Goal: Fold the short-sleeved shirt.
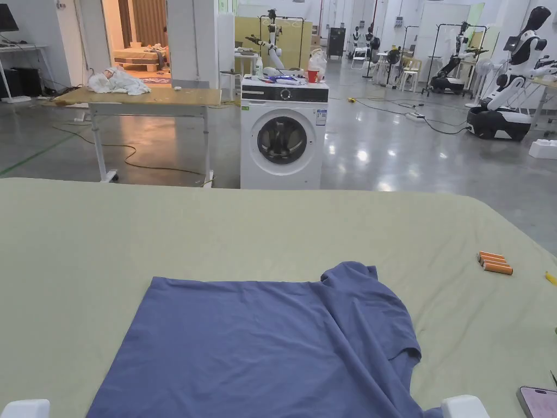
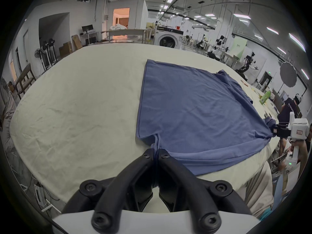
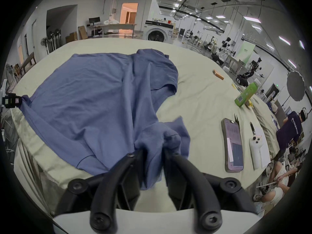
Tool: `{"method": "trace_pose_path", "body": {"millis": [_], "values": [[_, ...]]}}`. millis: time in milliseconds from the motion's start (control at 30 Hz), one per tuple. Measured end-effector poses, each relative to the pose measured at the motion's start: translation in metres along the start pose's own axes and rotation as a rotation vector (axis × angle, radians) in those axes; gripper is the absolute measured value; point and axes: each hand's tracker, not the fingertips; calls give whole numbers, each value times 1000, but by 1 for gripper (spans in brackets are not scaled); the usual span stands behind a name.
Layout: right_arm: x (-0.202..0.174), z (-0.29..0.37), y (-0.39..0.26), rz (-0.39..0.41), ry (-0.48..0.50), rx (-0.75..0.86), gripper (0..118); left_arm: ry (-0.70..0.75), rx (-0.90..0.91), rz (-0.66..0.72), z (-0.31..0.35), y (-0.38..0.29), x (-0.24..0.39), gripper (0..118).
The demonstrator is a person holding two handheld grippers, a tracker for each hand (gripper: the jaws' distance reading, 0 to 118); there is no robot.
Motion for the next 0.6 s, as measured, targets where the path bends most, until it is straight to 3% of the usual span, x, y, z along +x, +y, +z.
{"method": "trace_pose_path", "body": {"millis": [67,100,167,200,300,533,600], "values": [[1,4,4,-22,-24,10,52,7,10,9,0,3,2,11],[3,8,8,-33,-35,28,61,1,23,13,2,7,3,25],[4,19,21,-77,-46,117,69,8,79,5,10,16,14,56],[4,25,29,-98,-47,167,72,6,116,-5,13,22,18,65],[-1,42,53,-143,-37,363,79,17,258,-41,25,42,37,66],[-39,67,100,-180,-60,706,79,74,584,-123,48,80,79,65],[-50,71,107,-184,-74,772,68,102,662,-162,56,86,92,54]]}}
